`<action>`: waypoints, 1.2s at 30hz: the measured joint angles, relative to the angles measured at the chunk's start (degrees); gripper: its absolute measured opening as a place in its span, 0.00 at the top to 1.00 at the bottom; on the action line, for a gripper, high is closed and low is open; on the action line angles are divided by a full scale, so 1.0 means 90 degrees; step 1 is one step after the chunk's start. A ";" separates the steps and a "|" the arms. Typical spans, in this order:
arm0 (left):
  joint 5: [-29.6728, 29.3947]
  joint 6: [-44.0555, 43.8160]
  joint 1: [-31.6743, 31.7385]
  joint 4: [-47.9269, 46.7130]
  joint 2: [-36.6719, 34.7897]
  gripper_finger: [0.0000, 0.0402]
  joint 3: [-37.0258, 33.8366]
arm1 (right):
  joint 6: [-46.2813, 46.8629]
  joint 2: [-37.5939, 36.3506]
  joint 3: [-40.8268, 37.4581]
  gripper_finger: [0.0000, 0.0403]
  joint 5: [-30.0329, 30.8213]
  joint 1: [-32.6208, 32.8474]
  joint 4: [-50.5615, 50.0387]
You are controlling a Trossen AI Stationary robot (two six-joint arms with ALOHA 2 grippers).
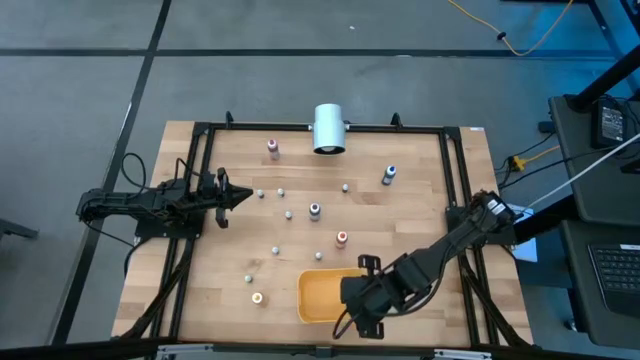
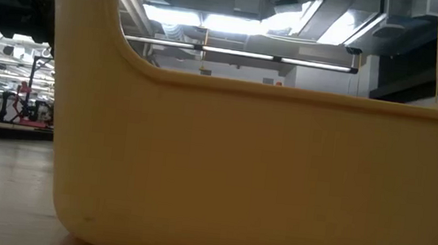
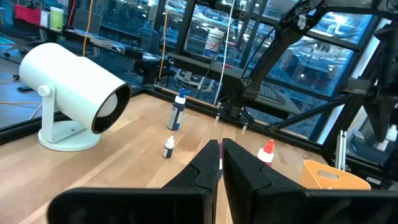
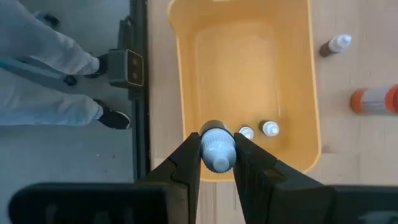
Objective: Pick & Place food coloring
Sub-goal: Put the small blue food coloring bottle into the yellow container
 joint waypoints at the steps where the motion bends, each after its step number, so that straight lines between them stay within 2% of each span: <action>1: 0.0001 -0.0002 -0.0001 0.0002 0.0000 0.96 0.0001 | 0.0072 0.0057 0.0000 0.80 0.0009 0.0010 0.0001; 7: -0.0001 0.0000 0.0000 0.0000 0.0000 0.96 0.0000 | 0.0399 0.0427 0.0000 0.80 0.0061 0.0128 0.0021; 25: 0.0002 0.0000 0.0002 0.0002 0.0000 0.96 0.0000 | 0.0390 0.1474 -0.0002 0.80 -0.0063 0.0136 0.0361; 36: 0.0002 0.0000 -0.0001 0.0002 0.0000 0.96 0.0000 | 0.0706 0.1501 -0.0763 0.80 -0.0060 0.0134 0.0706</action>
